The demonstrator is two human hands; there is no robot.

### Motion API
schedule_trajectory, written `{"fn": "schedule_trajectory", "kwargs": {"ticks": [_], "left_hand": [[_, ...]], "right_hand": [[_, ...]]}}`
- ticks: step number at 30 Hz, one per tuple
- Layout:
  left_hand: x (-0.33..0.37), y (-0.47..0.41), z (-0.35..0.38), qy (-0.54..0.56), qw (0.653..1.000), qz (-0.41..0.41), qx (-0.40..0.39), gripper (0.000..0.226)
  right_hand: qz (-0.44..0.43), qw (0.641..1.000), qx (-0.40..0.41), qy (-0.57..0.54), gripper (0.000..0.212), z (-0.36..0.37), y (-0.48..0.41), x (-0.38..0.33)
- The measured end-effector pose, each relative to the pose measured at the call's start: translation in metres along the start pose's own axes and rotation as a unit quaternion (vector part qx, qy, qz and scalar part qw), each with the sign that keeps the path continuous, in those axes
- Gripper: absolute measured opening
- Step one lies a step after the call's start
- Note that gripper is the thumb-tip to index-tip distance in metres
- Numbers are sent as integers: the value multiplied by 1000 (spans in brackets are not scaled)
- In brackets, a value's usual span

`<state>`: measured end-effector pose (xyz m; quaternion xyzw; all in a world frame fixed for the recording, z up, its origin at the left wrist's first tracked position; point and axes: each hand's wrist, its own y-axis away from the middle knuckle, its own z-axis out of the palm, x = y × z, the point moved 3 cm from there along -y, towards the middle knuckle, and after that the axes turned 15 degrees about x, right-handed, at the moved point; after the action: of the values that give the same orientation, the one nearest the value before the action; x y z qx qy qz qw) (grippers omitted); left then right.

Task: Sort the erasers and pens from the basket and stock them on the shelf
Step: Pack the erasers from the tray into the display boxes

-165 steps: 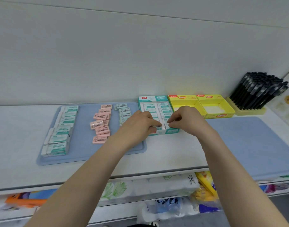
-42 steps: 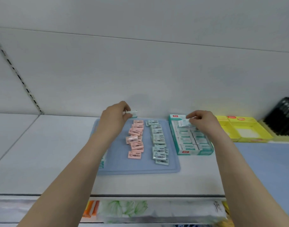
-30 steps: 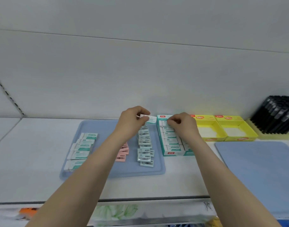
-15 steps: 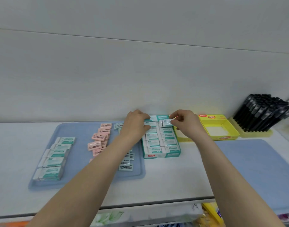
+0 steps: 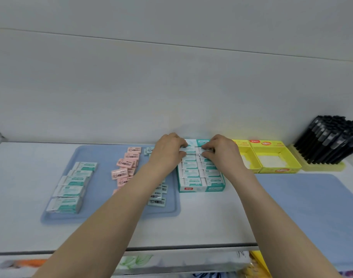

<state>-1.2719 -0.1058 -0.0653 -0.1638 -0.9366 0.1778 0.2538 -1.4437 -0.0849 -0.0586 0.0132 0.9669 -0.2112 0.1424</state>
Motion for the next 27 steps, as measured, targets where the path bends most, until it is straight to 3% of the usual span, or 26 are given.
{"fn": "schedule_trajectory", "kwargs": {"ticks": [6,9,13,16,20,27], "left_hand": [[-31,33,-53,14,999,4,49,27],[-67,58,-94,-3,994,-34,100,23],[-129,99,-138,-50,981,-126,141,20],[-164,122,-151,-85,978,-172,83,24],[-177,135,-153,-75,984,-162,6,27],[-181,134,-155,-34,984,-173,9,20]], "right_hand": [[7,998,31,54,22,-1,1,-27],[-25,995,75,-58,21,-2,6,-69],[-87,980,36,-175,21,12,17,-148],[-137,974,-30,-178,26,34,23,-201],[-193,965,-120,-127,30,66,26,-250],[-194,963,-178,-63,22,90,24,-275]]}}
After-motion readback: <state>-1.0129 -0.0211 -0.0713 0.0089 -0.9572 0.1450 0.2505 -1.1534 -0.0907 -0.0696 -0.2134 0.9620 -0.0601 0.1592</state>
